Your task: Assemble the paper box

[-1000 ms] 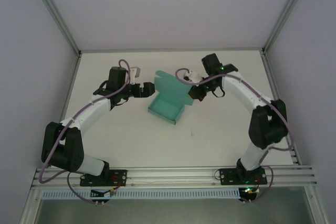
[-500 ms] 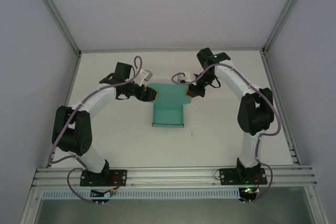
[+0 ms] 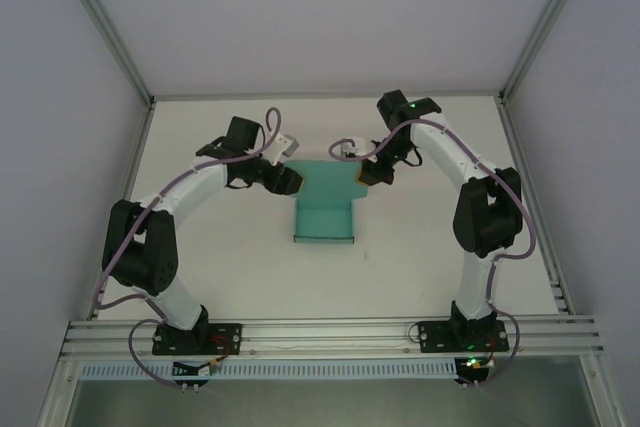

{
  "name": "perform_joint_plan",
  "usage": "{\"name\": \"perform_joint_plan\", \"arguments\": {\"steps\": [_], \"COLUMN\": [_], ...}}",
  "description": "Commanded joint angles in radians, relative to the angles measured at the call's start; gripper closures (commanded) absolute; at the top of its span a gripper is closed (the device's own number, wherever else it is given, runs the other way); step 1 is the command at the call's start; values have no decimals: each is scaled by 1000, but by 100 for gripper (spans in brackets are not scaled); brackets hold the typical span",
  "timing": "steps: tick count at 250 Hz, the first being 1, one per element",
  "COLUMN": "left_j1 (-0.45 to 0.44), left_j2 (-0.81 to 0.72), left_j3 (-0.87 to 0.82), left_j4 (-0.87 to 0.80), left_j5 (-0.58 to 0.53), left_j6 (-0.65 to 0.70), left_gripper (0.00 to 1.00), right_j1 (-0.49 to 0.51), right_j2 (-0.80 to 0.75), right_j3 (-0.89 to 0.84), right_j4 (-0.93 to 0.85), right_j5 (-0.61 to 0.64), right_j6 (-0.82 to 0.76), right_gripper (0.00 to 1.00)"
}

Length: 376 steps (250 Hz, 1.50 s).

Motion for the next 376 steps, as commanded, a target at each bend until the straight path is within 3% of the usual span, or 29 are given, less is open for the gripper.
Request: {"name": "perform_joint_plan", "arguments": {"steps": [1,84,150,168,198,225,275,318,348,376], "left_j1": [-2,-2,-38,-58,-92,-108,-205,-249,-267,-287], "left_j2": [-34,-78,-76,-63,-39,-46,-52,44,110,143], "left_j3": [21,-7,10,17,15,-18,-50,5,61,91], "left_j4": [-65,-119,-9,11,54,145,275,280,298,333], "left_j5": [-33,-96,-71,-107,-270,-408,-695,-778,-849,-828], "left_j6": [26,52,0,-16,-86,-187,-284,-343,-416,-473], "left_gripper": [46,60,90,100,100,100,100,100,100,100], "right_j1": [-8,-17,-16,-17,-16,-14,51,108,166,202], "right_j2": [-3,-6,-16,-16,-14,-24,-87,-119,-104,-68], "right_j3": [26,21,14,6,-16,-56,-157,-216,-241,-217], "right_j4": [-52,-59,-20,17,96,275,611,770,856,867], "right_j5": [-23,-9,-42,-41,-9,86,310,606,690,781], "right_j6": [-35,-27,-5,24,93,290,860,1339,1473,1554], "right_gripper": [100,100,100,100,100,100,100,100,100,100]}}
